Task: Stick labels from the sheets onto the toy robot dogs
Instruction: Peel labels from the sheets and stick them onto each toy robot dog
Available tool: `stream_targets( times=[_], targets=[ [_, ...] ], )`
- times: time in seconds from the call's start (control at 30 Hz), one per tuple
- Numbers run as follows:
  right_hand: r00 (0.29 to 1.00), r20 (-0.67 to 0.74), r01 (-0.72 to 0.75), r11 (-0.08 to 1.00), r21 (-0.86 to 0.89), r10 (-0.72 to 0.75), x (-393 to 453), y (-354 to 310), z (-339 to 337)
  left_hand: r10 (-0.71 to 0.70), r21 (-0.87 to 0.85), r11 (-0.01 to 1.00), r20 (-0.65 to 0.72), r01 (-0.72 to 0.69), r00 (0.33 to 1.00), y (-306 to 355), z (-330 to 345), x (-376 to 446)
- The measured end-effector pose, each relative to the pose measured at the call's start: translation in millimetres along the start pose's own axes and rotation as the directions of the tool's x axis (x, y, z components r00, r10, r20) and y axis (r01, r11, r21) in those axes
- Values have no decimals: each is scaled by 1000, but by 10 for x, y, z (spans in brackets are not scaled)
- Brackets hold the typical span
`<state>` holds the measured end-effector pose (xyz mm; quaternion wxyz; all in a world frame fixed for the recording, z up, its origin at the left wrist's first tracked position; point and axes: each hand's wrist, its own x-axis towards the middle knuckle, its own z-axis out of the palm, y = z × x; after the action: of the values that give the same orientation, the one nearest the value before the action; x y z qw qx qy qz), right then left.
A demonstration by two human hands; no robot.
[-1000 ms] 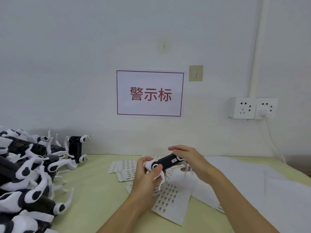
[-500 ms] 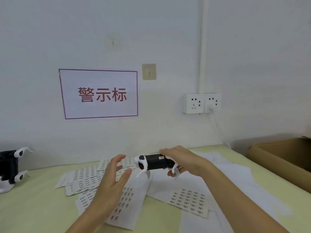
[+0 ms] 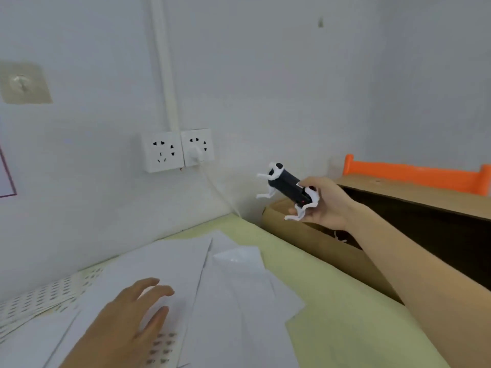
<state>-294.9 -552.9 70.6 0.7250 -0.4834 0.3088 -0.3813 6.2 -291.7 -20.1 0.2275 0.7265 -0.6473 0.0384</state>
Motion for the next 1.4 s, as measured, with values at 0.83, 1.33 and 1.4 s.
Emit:
stream_targets(
  times=[0.83, 1.33, 1.4],
  targets=[
    [814, -548, -366, 563, -741, -193, 589, 432, -1736, 209, 77, 978, -319, -195, 925, 165, 120, 441],
    [784, 267, 408, 141, -902, -560, 75, 473, 822, -295, 138, 938, -156, 317, 943, -1666, -894, -932],
    [790, 402, 520, 161, -839, -463, -140, 702, 1382, -303, 205, 921, -164, 332, 939, -1548, -1098, -1172]
  ],
)
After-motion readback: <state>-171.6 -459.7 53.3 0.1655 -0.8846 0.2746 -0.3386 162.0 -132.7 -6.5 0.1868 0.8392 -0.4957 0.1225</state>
